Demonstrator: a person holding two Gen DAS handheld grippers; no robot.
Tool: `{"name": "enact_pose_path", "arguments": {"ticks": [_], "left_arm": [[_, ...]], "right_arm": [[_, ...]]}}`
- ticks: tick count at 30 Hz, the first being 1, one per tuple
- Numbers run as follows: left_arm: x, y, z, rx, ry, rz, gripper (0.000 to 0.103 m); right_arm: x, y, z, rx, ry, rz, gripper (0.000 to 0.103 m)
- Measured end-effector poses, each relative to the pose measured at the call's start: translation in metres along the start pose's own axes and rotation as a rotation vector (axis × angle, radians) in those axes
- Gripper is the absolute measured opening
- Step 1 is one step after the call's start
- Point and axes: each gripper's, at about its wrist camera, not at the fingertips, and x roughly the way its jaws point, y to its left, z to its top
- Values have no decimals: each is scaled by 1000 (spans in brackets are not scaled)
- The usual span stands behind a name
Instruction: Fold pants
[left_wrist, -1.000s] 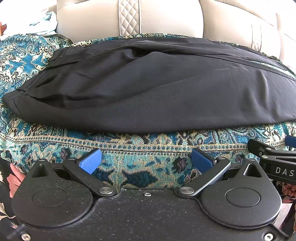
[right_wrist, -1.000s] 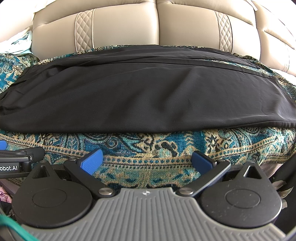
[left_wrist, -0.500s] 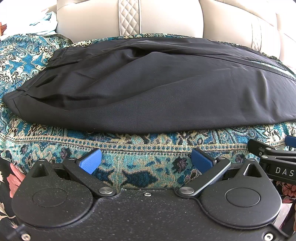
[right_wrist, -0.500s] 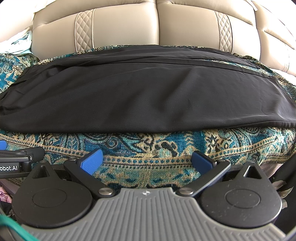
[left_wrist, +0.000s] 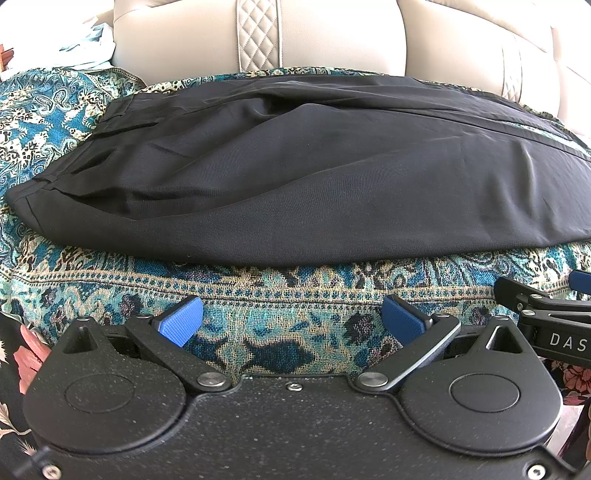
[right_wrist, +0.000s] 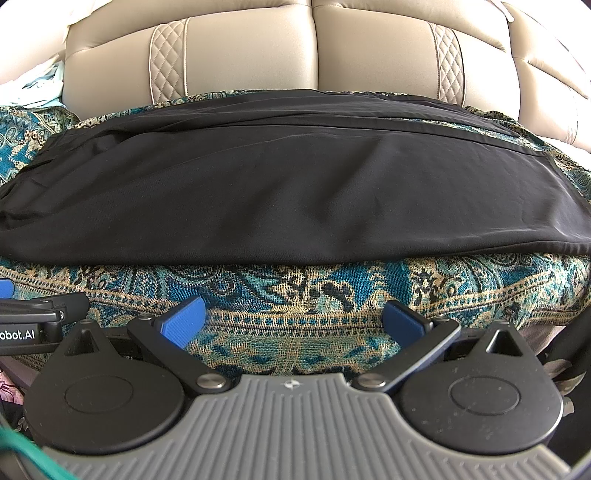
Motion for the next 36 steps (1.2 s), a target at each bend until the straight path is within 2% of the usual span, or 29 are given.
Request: {"name": "enact_pose_path", "arguments": {"ticks": [9,11,13,15,17,19,21,25,30,33,36], "left_arm": [[3,0,6,3,24,-1,103],[6,4,15,1,59,-12,103],[6,8,23,-2,77,-13,98],[1,17,39,-4,57,-8,96],[-12,26,55,-7,9,-15,96],[-20,37,77,-9,-37,-26,96],[-23,50,104,-12,-73,-22,97],[-5,83,167,-80,-92,53,97],[49,133,235,-246,-80,197,102],[92,159,266,-353,-40,266,103],[132,180,292,-442,4,283,103]], "right_arm": [[4,-4,4,14,13,-12,103],[4,-2,8,23,44,-15,103],[8,-3,19,23,107,0,103],[10,-8,29,28,158,32,103],[6,-19,42,73,149,76,103],[0,-32,59,138,111,118,103],[0,-46,83,179,74,126,103],[13,-71,140,186,2,53,103],[49,-106,212,257,-62,-15,103],[81,-112,246,254,-45,-36,103],[124,-118,278,259,-5,-71,103]]}}
